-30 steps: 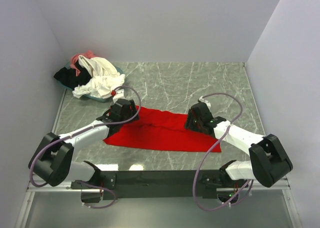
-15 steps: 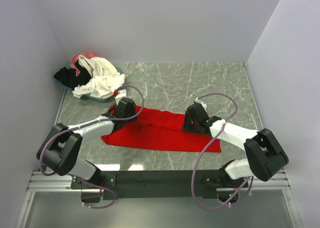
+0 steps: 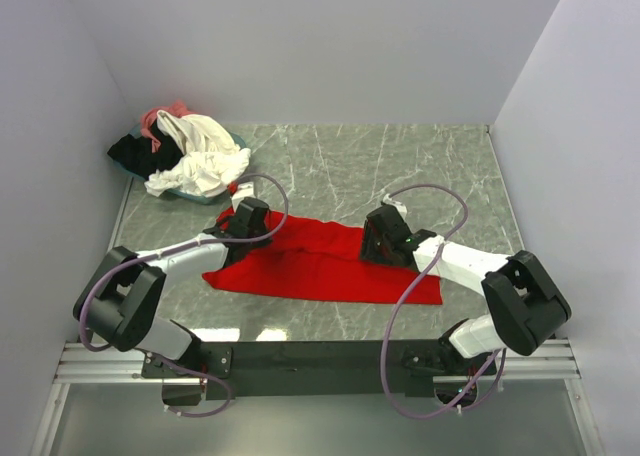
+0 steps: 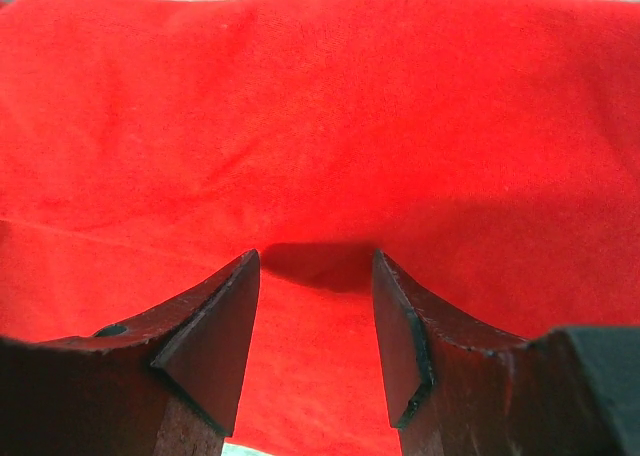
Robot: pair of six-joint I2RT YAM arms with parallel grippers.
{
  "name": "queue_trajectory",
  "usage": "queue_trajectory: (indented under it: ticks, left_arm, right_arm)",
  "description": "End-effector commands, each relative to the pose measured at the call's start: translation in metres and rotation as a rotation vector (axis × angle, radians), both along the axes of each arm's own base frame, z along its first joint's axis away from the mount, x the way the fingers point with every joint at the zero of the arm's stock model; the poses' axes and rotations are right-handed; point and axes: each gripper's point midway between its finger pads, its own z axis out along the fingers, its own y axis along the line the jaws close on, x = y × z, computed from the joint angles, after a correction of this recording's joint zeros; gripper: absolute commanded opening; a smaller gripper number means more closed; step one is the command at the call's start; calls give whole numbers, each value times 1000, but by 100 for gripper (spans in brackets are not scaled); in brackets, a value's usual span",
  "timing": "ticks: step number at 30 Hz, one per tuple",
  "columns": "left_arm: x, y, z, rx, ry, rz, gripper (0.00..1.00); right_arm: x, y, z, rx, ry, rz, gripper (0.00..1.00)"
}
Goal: Fold and stack the t-shirts
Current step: Fold the tshirt
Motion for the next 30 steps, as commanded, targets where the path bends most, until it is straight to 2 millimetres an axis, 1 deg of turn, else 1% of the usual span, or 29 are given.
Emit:
queue_trajectory:
  ticks: [1, 2, 3, 4, 5, 6, 7, 8, 10, 11, 12, 14, 15, 18, 20, 22, 23, 24, 25, 26, 27, 28, 29, 30]
  left_arm:
    - [2, -4, 10, -26, -31, -16, 10]
    - [0, -4, 10, -29, -32, -16, 1]
    - [-4, -3, 11, -33, -35, -18, 0]
    - [0, -5, 18, -56, -70, -19, 0]
    - [-2, -4, 19, -62, -77, -17, 1]
    - [-8, -2, 14, -66, -71, -17, 0]
    - [-8, -3, 22, -86, -96, -18, 0]
    - [-10, -2, 24, -99, -103, -11, 0]
    - [-19, 2, 26, -114, -120, -6, 0]
    - [-27, 4, 20, -124, -115, 1, 1]
    - [-30, 5, 26, -143, -136, 6, 0]
    - [-39, 6, 24, -177, -137, 24, 0]
    - [-47, 8, 20, -186, -133, 22, 0]
    - [-63, 12, 8, -202, -100, 32, 1]
    - [-73, 13, -1, -212, -68, 29, 0]
    - [-81, 9, -3, -227, -52, 11, 1]
    - [-87, 6, -6, -237, -36, -4, 3]
    - [-89, 5, -3, -248, -42, -8, 6]
    - [-95, 7, -7, -235, -20, -10, 14]
    - [-98, 5, -6, -247, -14, -19, 20]
    - [-99, 3, 1, -265, -29, -26, 25]
    - [-103, 4, 0, -258, -18, -28, 34]
    - [-103, 4, 6, -264, -26, -29, 38]
    - [-101, 6, 16, -271, -54, -23, 41]
  right_arm:
    - [13, 8, 13, 8, -47, -13, 56]
    - [13, 8, 13, 8, -47, -13, 56]
    - [13, 7, 12, 4, -46, -15, 56]
    - [12, 7, 12, 3, -46, -14, 56]
    - [12, 7, 12, 2, -44, -14, 56]
    - [12, 7, 11, 0, -43, -15, 56]
    - [12, 7, 11, 0, -43, -15, 56]
    - [11, 8, 10, 1, -41, -14, 56]
    - [11, 9, 10, 1, -40, -9, 56]
    - [11, 10, 10, 0, -40, -9, 56]
    - [12, 11, 10, 1, -39, -7, 56]
    - [11, 12, 10, 1, -38, -4, 56]
    - [12, 13, 10, 1, -38, -1, 56]
    - [13, 15, 9, -4, -36, 1, 56]
    - [13, 18, 9, -4, -36, 7, 56]
    - [14, 20, 7, -7, -32, 8, 56]
    - [14, 20, 7, -10, -31, 8, 56]
    - [13, 20, 3, -18, -21, 7, 56]
    - [14, 19, 3, -25, -18, 3, 56]
    - [13, 18, 1, -33, -12, 5, 56]
    - [13, 17, 2, -44, -13, 1, 56]
    - [13, 16, 2, -49, -17, -1, 55]
    - [12, 15, 3, -55, -20, -3, 55]
    - [13, 14, 6, -58, -27, -5, 55]
